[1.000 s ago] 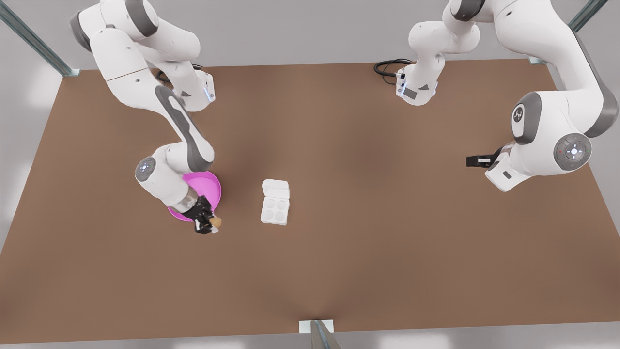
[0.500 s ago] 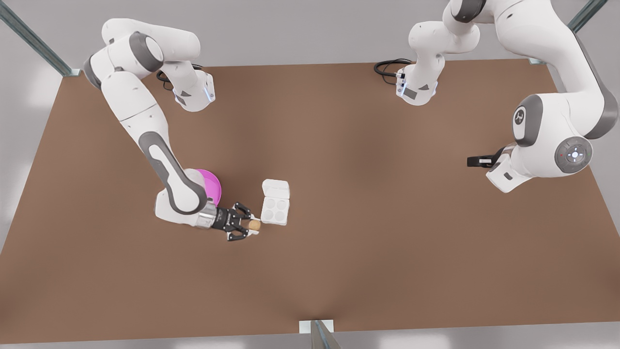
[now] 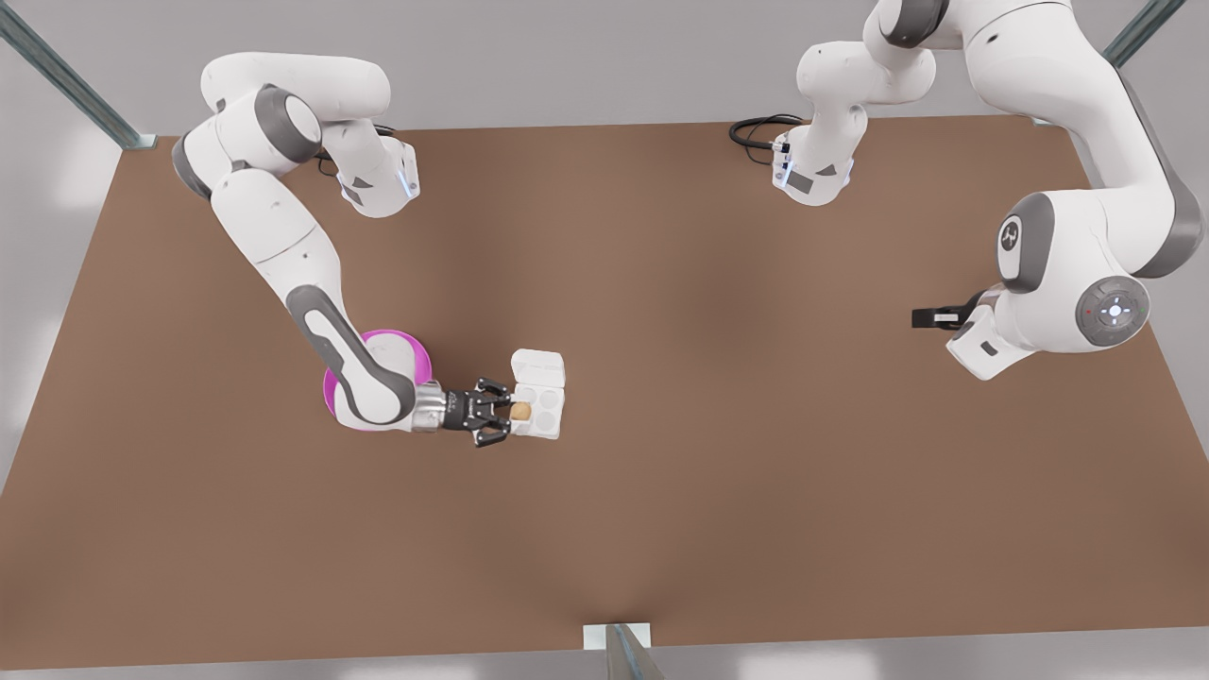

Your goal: Pack egg into the box and close the box lid

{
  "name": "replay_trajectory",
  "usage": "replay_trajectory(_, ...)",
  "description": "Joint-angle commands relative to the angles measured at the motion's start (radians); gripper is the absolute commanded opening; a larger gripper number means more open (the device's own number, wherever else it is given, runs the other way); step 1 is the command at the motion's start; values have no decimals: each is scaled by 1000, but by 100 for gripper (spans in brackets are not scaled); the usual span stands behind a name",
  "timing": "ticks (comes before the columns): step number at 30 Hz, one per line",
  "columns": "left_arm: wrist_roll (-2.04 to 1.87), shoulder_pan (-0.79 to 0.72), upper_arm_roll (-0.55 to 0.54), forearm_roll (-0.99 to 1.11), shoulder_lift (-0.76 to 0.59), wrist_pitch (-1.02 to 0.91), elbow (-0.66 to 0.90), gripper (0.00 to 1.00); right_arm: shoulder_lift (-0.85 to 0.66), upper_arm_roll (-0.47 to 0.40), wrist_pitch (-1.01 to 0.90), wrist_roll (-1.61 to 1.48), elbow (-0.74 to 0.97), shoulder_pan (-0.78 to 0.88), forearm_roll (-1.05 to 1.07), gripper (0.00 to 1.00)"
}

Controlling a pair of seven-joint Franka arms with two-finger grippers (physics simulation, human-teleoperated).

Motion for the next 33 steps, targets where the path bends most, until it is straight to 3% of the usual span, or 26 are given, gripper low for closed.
replay_trajectory(1, 2, 0, 0, -1, -1, -1, 0, 100, 1, 0, -29, -253, 1, 0, -5, 47)
replay_trajectory(3, 2, -2, 0, 1, -1, -1, 0, 100, 1, 0, -33, -253, 1, 0, -5, 47)
replay_trajectory(5, 2, -2, 0, 1, -1, -2, 0, 100, 1, 0, -33, -252, 1, 0, -5, 64)
replay_trajectory(6, 2, -2, 0, 1, -1, -1, 0, 100, 1, 0, -33, -252, 1, 0, -5, 88)
replay_trajectory(7, 2, -2, 0, 1, -1, -1, 0, 100, 1, 0, -35, -252, 0, 0, -5, 100)
replay_trajectory(15, 1, -8, -5, -11, -3, 2, -1, 100, -13, 0, -47, -252, 10, -46, -5, 100)
replay_trajectory(17, -7, -6, -70, -30, -3, -2, -7, 100, -28, 0, -47, -253, 21, -72, -5, 100)
replay_trajectory(18, -31, -8, -115, -34, -3, -24, -13, 97, -50, 0, -52, -255, 26, -100, -12, 100)
replay_trajectory(19, -56, -9, -208, -56, 5, -16, -39, 77, -74, -7, -104, -247, 27, -139, -39, 100)
replay_trajectory(20, -126, -8, -259, -95, 16, -2, -39, 55, -99, -12, -151, -233, 32, -176, -137, 100)
replay_trajectory(22, -332, -107, -334, -97, 71, 97, -32, 40, -125, -27, -326, -196, 125, -282, -537, 100)
replay_trajectory(23, -411, -152, -336, -100, 98, 146, -30, 27, -119, -64, -429, -195, 216, -281, -817, 100)
replay_trajectory(25, -646, -271, -353, -120, 175, 244, -15, 21, -137, -79, -578, -230, 389, -275, -1576, 100)
replay_trajectory(26, -731, -340, -353, -122, 212, 307, -12, 21, -198, -79, -601, -431, 418, -275, -1699, 100)
replay_trajectory(28, -847, -419, -354, -157, 247, 360, -6, 21, -352, -33, -593, -562, 415, -273, -1716, 100)
replay_trajectory(30, -953, -494, -354, -157, 309, 412, 54, 21, -620, -6, -572, -546, 212, -272, -1583, 100)
replay_trajectory(33, -985, -558, -348, -156, 473, 423, 257, 21, -769, -10, -480, -546, 84, -275, -1520, 100)
